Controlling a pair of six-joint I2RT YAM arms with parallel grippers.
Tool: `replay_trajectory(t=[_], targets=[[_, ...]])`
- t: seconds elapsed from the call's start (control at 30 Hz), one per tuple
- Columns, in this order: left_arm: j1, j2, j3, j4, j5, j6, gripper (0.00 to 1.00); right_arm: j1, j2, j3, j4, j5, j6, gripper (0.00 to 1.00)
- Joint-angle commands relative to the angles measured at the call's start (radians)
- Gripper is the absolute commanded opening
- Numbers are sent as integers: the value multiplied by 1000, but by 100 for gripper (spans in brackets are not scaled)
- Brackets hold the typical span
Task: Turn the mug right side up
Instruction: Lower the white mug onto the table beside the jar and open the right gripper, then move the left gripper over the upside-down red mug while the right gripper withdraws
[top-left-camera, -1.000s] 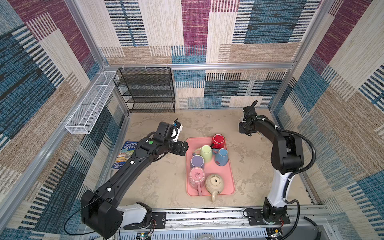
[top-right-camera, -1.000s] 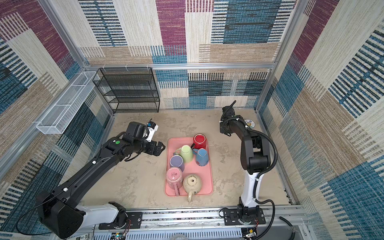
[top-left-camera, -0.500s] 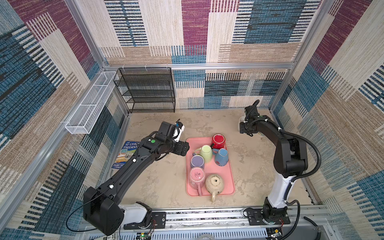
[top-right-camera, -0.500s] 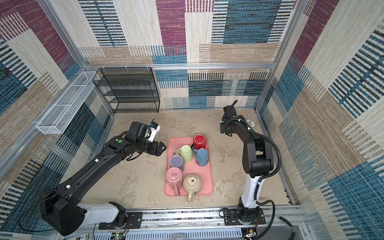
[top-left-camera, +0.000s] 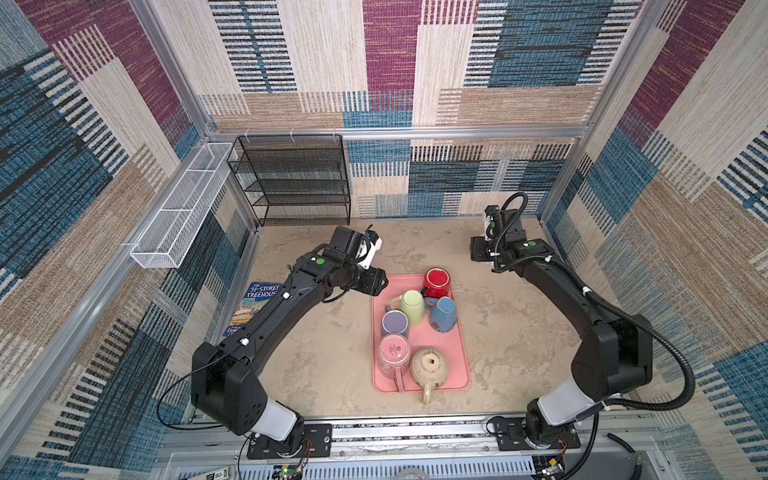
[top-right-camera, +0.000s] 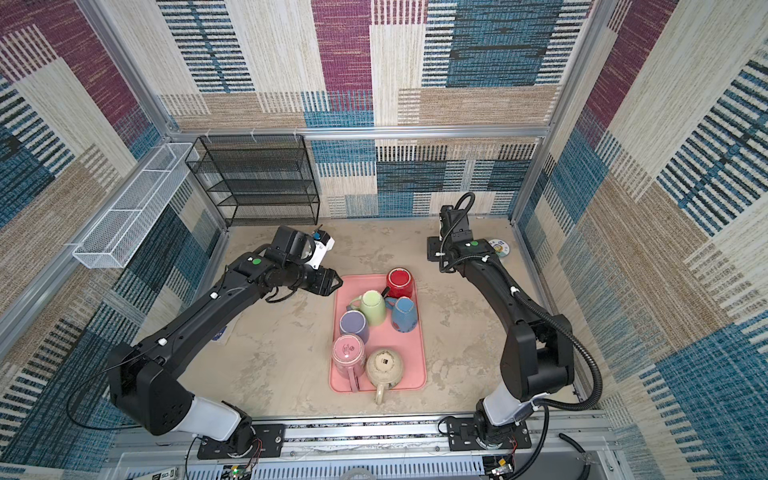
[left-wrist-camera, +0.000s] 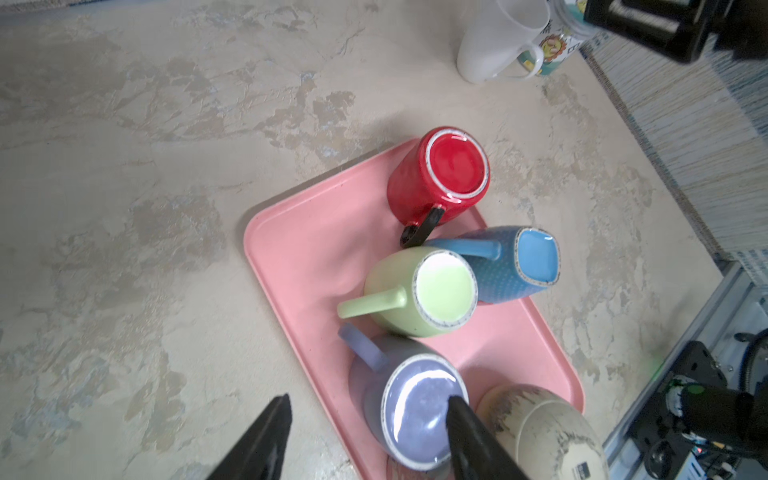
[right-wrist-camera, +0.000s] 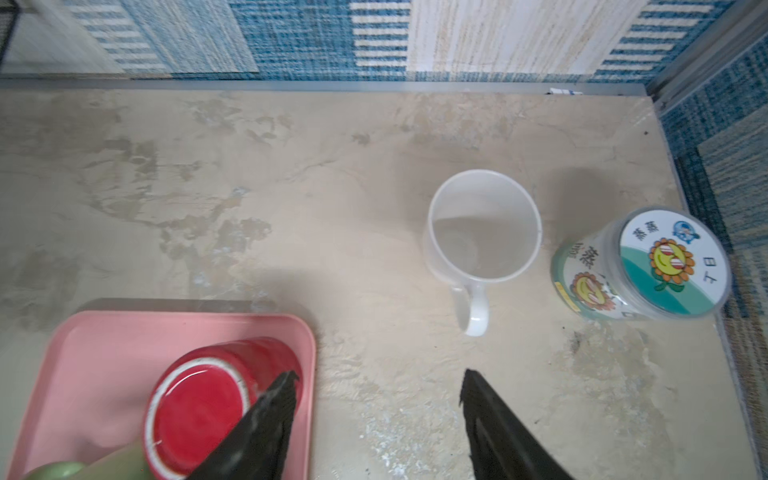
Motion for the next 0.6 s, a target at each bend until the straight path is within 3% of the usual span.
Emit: replay_trajectory(t=[0.0, 0.23, 0.43, 0.57], targets=[[-20, 50, 75, -43, 9, 51, 66, 21, -57, -37, 79, -54, 51, 66], [-119, 177, 225, -105, -102, 148, 65, 21, -259, -279, 270, -186, 174, 65], [-179, 307, 332, -144, -154, 193, 46, -21, -383, -462, 408, -409, 262, 65], [-196, 380, 379, -157, -155, 195, 44, -75, -388, -507, 427, -478, 281, 64]])
